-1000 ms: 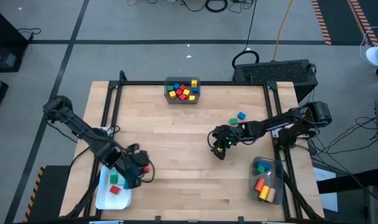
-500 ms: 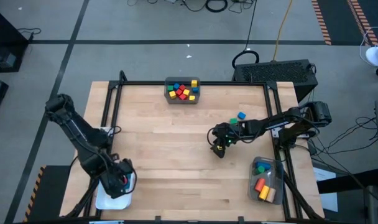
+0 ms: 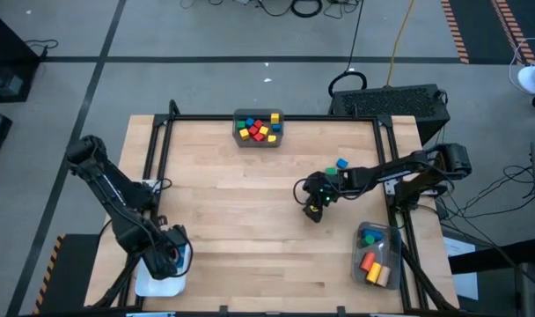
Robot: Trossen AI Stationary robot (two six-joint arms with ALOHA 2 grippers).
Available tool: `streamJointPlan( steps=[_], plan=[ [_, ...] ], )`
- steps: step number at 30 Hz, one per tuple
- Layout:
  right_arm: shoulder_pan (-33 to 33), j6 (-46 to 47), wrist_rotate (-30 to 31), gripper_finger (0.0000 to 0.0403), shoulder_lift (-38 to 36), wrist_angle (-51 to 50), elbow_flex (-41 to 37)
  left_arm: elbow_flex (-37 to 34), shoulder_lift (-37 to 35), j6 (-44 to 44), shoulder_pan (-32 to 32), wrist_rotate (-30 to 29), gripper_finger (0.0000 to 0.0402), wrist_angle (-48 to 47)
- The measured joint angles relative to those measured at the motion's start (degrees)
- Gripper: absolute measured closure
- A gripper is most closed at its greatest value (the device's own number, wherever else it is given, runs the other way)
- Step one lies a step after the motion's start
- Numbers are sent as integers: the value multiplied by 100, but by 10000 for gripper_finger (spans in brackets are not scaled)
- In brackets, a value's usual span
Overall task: Sort blocks by size
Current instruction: Put the red half circle block into the white bin
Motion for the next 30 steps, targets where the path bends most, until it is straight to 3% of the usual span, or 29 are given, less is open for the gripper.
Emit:
streamJointPlan(
  steps=[4, 9, 13, 24, 30],
  plan=[
    [-123, -111, -135, 216, -228, -430, 96, 0, 25, 97, 0, -45, 297, -50],
    [-295, -353, -103, 216, -621, -1110, 268, 0, 23, 1079, 88, -271, 297, -51],
    [-415, -422, 107, 216, -945, -1338, 289, 0, 23, 1199, 170, -375, 297, -51],
    [-507, -424, 358, 216, -1263, -1499, 291, -4, 23, 172, 209, -311, 293, 12],
    [-507, -467, 364, 216, -1263, -1693, 291, -7, 23, -149, 238, -110, 238, 38]
  ],
)
